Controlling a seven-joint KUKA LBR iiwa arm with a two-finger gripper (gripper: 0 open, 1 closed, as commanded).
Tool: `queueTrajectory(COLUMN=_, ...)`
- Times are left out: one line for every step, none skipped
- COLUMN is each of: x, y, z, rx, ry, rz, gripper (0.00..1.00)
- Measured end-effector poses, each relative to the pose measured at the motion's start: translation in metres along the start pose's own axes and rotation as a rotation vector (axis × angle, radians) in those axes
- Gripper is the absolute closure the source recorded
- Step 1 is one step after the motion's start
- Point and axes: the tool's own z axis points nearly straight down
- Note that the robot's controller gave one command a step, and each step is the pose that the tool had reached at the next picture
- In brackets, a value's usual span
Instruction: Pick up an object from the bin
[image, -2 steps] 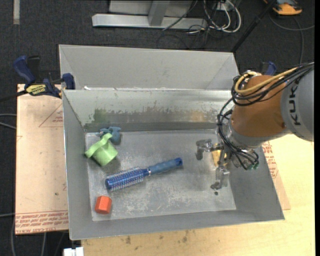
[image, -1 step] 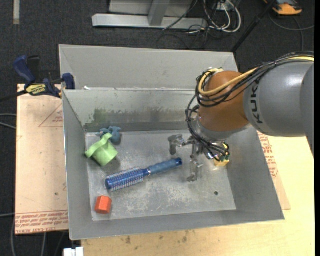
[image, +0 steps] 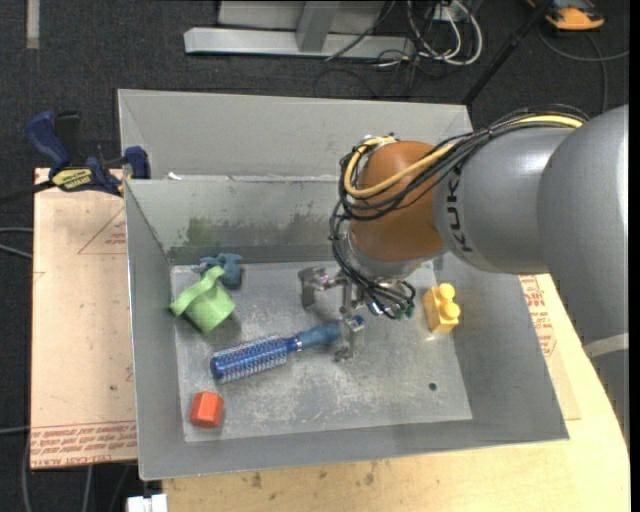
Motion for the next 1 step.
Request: queueTrajectory(x=0.0014, y=-0.0028, z=-0.0004, rx=0.002, ry=0.002, rz=0.003, gripper=1.00)
